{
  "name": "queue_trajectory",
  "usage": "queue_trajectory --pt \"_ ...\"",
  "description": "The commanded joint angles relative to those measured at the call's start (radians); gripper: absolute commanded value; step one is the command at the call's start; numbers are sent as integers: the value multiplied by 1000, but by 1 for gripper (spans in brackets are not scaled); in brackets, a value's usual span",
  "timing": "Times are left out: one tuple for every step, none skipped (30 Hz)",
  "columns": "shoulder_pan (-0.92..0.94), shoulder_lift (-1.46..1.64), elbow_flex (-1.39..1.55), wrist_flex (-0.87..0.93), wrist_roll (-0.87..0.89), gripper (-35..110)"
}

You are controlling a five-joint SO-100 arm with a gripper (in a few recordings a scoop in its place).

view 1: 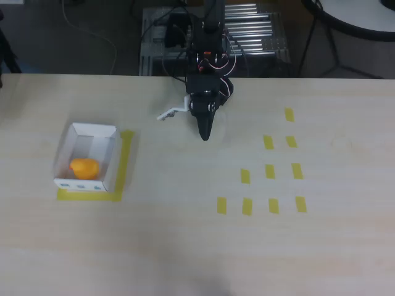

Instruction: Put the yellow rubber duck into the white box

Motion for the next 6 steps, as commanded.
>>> queue_trajectory --pt "18 49 11 20 2 0" --pt "18 49 11 20 2 0" --pt "18 49 11 20 2 0" --pt "18 49 11 20 2 0" --pt "18 49 11 20 2 0" --pt "18 49 11 20 2 0"
